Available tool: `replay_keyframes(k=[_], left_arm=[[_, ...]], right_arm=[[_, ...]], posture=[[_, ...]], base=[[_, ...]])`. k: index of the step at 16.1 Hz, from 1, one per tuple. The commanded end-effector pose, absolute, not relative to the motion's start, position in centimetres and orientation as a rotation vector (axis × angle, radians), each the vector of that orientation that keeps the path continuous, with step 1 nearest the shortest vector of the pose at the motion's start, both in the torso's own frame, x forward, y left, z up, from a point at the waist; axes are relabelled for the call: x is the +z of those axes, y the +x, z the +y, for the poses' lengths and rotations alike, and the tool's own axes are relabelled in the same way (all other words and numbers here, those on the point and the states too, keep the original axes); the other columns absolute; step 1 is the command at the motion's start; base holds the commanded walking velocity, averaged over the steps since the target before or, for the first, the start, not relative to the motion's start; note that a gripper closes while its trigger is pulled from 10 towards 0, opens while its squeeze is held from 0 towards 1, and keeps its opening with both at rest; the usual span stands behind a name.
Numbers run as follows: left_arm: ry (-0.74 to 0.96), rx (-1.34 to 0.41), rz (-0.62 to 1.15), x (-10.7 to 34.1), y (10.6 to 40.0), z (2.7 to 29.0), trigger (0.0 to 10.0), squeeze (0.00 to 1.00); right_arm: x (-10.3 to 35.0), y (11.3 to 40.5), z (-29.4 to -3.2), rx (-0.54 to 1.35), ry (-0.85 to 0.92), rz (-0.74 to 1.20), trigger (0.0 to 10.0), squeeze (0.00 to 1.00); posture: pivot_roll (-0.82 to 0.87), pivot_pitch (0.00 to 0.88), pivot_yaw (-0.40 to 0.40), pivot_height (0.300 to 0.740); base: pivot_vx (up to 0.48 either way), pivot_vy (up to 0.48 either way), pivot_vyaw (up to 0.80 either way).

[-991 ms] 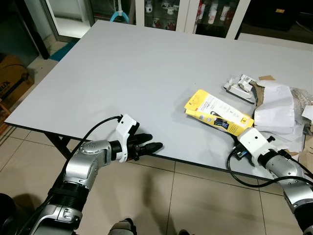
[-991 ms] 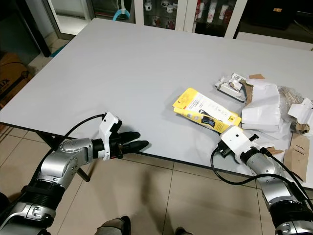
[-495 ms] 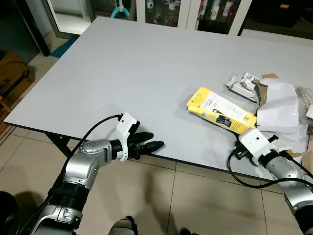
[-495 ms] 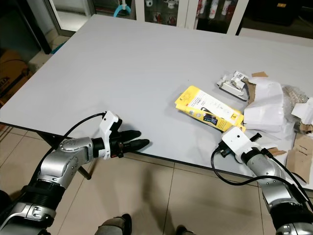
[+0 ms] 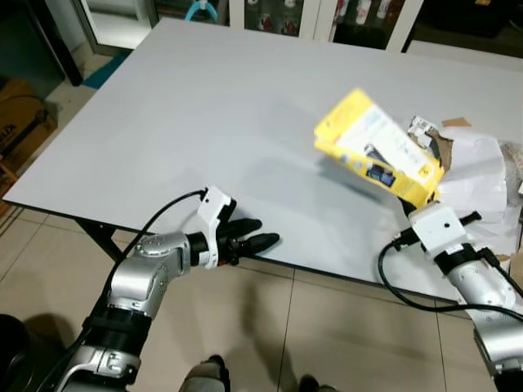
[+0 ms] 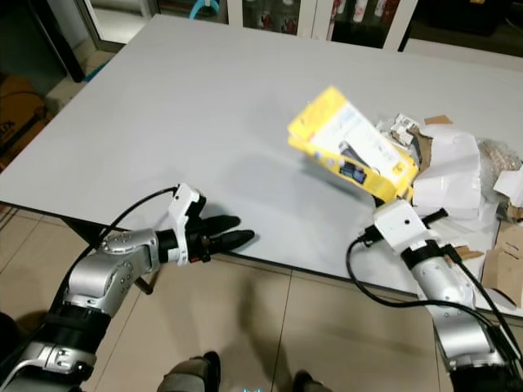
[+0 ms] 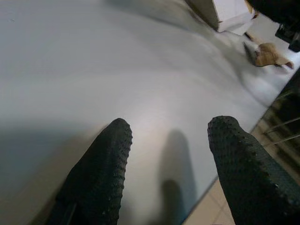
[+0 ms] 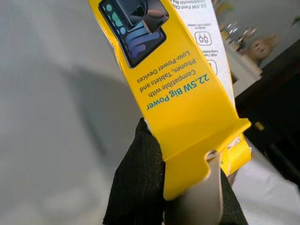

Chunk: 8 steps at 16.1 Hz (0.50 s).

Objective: Picking trash to rubbish bin

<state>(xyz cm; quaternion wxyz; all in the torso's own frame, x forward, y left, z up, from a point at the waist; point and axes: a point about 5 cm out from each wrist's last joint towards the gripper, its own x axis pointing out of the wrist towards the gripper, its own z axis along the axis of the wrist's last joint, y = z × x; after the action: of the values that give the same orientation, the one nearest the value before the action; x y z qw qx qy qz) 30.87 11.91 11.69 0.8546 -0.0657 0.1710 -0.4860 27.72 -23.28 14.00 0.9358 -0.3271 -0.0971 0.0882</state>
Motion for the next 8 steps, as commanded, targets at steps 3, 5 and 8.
replay_keyframes(k=[3, 5, 8], left_arm=[[-0.162, -1.045, 0.363, 11.7, 30.8, 11.1, 10.0, 0.0], [-0.18, -1.04, 0.334, 12.1, 31.3, 10.3, 10.0, 0.0], [-0.183, -0.944, 0.254, 13.2, 32.5, 9.2, 10.0, 0.0]], right_arm=[[16.9, 27.6, -23.6, 0.103, -0.618, -0.27, 0.0, 0.0], [19.5, 27.6, -24.0, 0.033, -0.585, -0.346, 0.0, 0.0], [21.9, 26.9, -24.5, -0.065, -0.573, -0.405, 0.0, 0.0]], posture=[[0.25, 0.125, -0.036, 0.74], [0.24, 0.111, -0.045, 0.74], [0.22, 0.099, -0.058, 0.74]], base=[[0.0, 0.0, 0.0], [0.0, 0.0, 0.0], [0.0, 0.0, 0.0]])
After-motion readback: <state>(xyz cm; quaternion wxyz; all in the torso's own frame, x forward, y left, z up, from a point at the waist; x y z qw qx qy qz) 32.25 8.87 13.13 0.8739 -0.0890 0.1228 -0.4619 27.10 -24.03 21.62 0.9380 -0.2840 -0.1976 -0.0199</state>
